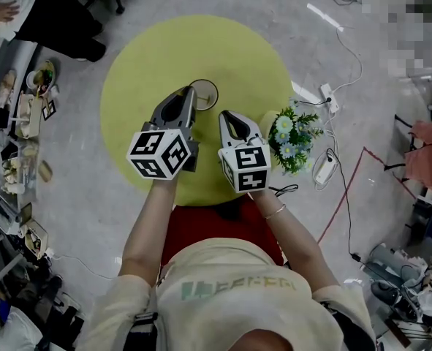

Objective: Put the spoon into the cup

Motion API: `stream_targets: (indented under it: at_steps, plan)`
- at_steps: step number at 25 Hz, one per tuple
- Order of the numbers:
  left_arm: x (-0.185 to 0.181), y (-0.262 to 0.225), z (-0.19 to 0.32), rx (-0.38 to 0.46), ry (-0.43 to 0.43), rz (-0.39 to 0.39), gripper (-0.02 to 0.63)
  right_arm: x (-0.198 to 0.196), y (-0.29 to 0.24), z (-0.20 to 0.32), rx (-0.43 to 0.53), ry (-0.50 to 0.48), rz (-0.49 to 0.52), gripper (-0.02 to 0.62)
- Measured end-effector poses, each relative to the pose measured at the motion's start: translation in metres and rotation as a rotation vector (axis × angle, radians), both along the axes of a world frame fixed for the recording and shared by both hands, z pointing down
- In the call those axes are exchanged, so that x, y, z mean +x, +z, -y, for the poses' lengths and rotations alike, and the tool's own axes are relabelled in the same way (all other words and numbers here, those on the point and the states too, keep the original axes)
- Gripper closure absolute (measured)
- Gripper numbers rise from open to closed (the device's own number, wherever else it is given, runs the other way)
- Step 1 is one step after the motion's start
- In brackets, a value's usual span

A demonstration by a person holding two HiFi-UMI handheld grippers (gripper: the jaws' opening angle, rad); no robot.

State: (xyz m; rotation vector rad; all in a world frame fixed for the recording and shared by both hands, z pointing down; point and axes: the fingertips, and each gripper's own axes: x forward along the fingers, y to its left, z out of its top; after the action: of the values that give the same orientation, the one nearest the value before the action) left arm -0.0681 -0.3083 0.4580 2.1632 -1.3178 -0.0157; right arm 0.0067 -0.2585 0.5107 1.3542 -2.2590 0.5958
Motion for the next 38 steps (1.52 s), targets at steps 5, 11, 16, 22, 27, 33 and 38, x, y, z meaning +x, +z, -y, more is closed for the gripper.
stream_targets:
  at_steps: [5,11,16,22,27,33,38]
  plan:
    - [-0.006,0.006,0.002,-0.007,-0.010,-0.008,0.581,-0.001,0.003,0.002,-0.005,-0.002,-0.005,0.558]
    - [-0.015,0.012,0.003,-0.018,-0.025,0.015,0.580,-0.001,0.005,0.001,-0.013,-0.005,-0.011,0.558]
    - [-0.018,0.018,0.001,-0.027,-0.021,0.027,0.580,-0.002,0.009,0.000,-0.017,-0.010,-0.013,0.558]
    - [-0.022,0.018,0.001,-0.028,-0.011,0.042,0.580,-0.008,0.007,0.000,-0.021,-0.018,-0.012,0.558]
    - [-0.024,0.022,-0.001,-0.038,-0.014,0.039,0.578,-0.008,0.009,-0.003,-0.025,-0.021,-0.015,0.558]
    - [-0.022,0.022,-0.005,-0.044,-0.002,0.036,0.538,-0.006,0.008,-0.006,-0.025,-0.016,-0.017,0.558]
    - [-0.022,0.024,-0.012,-0.053,0.004,0.042,0.514,-0.006,0.008,-0.008,-0.026,-0.012,-0.013,0.558]
